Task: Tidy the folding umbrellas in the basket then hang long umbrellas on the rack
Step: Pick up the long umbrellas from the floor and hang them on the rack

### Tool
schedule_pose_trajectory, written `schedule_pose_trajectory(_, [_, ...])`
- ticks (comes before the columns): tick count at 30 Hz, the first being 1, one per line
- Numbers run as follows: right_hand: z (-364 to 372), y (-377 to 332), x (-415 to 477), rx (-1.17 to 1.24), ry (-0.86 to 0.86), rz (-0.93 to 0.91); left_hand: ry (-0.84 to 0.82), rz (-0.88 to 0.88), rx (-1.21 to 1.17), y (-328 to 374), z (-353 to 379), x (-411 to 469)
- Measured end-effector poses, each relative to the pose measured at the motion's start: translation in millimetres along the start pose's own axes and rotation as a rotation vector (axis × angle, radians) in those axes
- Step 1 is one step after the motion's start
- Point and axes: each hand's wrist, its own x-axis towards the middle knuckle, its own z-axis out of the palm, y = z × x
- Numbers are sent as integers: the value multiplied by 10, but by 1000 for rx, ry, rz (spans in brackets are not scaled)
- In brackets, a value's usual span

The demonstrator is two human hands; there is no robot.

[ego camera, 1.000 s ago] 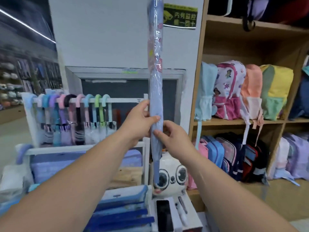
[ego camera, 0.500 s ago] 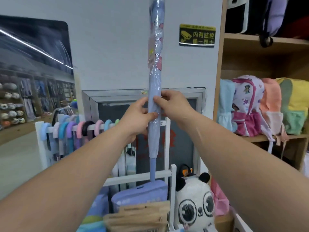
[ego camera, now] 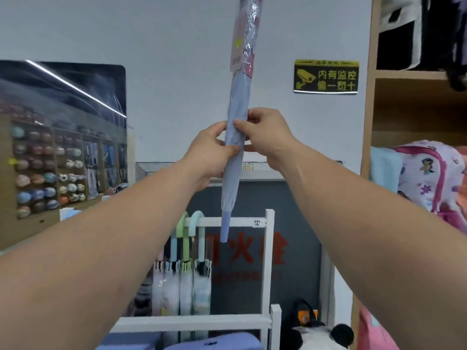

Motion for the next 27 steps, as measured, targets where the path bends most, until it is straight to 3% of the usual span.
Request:
schedule_pose_trajectory(18, [509, 376, 796, -32, 104, -78, 19, 38, 25, -372, -362, 807])
schedule_pose_trajectory(27, [575, 975, 742, -134, 48, -29, -15, -25, 16, -991, -219, 854])
